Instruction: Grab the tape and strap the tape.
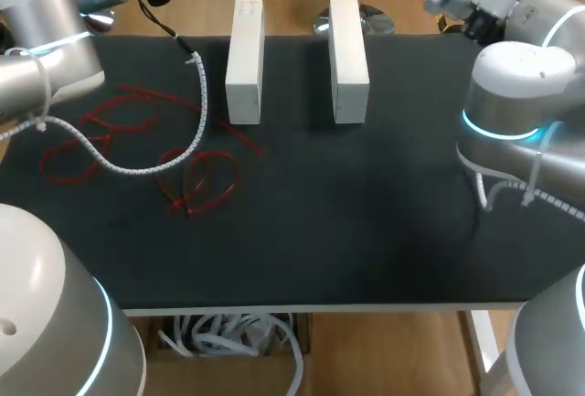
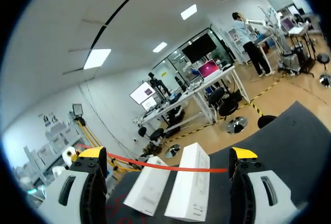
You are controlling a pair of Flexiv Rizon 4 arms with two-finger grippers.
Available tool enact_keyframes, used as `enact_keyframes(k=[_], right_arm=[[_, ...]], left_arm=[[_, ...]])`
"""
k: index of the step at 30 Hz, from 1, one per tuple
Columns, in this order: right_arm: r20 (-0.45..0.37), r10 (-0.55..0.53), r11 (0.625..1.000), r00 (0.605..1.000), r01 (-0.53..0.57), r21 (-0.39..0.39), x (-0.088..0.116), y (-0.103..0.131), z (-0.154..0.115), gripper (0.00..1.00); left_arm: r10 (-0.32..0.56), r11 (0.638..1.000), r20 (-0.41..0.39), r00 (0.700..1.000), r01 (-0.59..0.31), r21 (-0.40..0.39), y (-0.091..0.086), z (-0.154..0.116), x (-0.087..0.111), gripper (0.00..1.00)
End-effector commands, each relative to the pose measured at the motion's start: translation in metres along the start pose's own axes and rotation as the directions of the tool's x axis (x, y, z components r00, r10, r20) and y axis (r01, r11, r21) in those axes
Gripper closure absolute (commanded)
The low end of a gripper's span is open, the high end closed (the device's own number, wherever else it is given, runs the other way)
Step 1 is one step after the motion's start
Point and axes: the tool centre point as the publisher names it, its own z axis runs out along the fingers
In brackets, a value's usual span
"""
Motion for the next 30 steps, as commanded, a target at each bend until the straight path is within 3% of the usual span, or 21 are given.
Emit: enact_keyframes(k=[1,3,6,11,18,21,30], right_arm=[[-0.112,0.207,0.955,0.972,-0.226,-0.195,0.009,-0.01,-0.003,0.0],[-0.168,0.306,0.91,0.937,-0.339,-0.238,0.016,-0.01,-0.005,0.0],[-0.241,0.34,0.857,0.909,-0.405,-0.318,0.024,-0.008,-0.006,0.0],[-0.25,0.415,0.802,0.875,-0.482,-0.352,0.023,-0.012,-0.008,0.0],[-0.245,0.452,0.795,0.857,-0.512,-0.325,0.024,-0.022,-0.006,0.0],[-0.228,0.451,0.812,0.863,-0.503,-0.297,0.022,-0.029,0.0,0.0],[-0.252,0.498,0.785,0.83,-0.555,-0.275,0.02,-0.035,0.015,0.0]], left_arm=[[0.002,1.0,0.0,1.0,-0.002,0.003,0.001,0.0,0.0,1.0],[0.002,1.0,0.0,1.0,-0.002,0.003,0.001,0.0,0.0,1.0],[0.002,1.0,0.0,1.0,-0.002,0.003,0.001,0.0,0.0,1.0],[0.002,1.0,0.0,1.0,-0.002,0.003,0.001,0.0,0.0,1.0],[0.002,1.0,0.0,1.0,-0.002,0.003,0.001,0.0,0.0,1.0],[0.002,1.0,0.0,1.0,-0.002,0.003,0.001,0.0,0.0,1.0],[0.002,1.0,0.0,1.0,-0.002,0.003,0.001,0.0,0.0,1.0]])
